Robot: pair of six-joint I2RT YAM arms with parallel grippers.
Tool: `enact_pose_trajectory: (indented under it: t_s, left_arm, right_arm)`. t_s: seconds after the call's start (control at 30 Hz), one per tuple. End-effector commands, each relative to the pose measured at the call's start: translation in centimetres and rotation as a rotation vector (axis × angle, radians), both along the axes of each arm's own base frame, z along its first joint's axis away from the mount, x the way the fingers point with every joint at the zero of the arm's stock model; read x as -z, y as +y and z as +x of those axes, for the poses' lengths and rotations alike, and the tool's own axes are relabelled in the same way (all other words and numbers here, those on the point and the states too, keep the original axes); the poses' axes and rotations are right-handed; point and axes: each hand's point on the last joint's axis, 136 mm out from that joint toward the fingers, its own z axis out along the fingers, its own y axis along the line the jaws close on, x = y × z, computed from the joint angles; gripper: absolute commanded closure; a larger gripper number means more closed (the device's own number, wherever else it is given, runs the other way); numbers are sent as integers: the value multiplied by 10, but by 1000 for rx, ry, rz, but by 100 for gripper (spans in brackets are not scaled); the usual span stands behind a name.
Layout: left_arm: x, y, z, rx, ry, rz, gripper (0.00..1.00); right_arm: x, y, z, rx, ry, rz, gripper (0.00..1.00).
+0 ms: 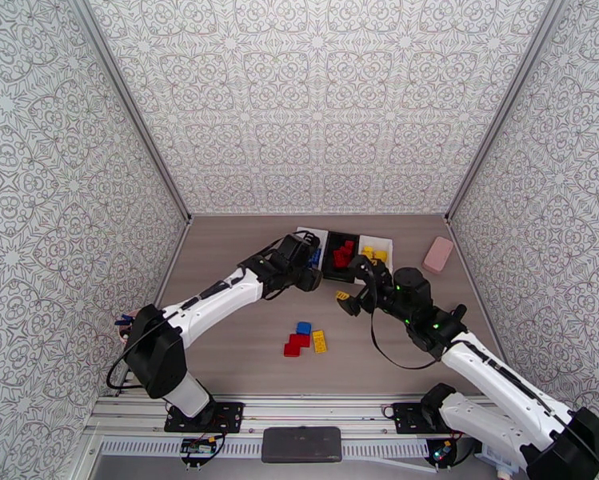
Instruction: Sort the legos into containers by color
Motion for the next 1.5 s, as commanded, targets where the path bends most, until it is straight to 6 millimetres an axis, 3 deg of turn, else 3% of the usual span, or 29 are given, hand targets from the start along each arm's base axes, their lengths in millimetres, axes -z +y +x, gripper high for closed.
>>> enact_pose_trajectory:
  t_s: [0.0, 0.2, 0.47, 0.87, 1.03, 1.2, 1.47]
  left_arm:
    - [-20, 1, 29, -78, -72, -123, 43]
    - [-20, -2, 72, -123, -103, -162, 42]
    - [3, -10, 126, -167, -88, -166, 42]
    - [43, -16, 177, -202, -45, -140, 41]
    - [36, -19, 182, -199, -61, -146, 36]
    - [20, -15, 176, -199, -80, -141, 17]
    - [-16, -7, 143, -179, -135, -161, 3]
  right_arm:
    - [-15, -5, 17, 88, -28, 63, 1]
    - [-15, 0, 31, 119, -13, 105, 0]
    - [-13, 2, 44, 158, 1, 133, 1]
    - [-7, -3, 49, 195, -2, 119, 0]
    - [-10, -4, 49, 199, -13, 127, 0]
    - [-12, -3, 47, 183, -16, 129, 1]
    - [-13, -6, 43, 189, -14, 137, 1]
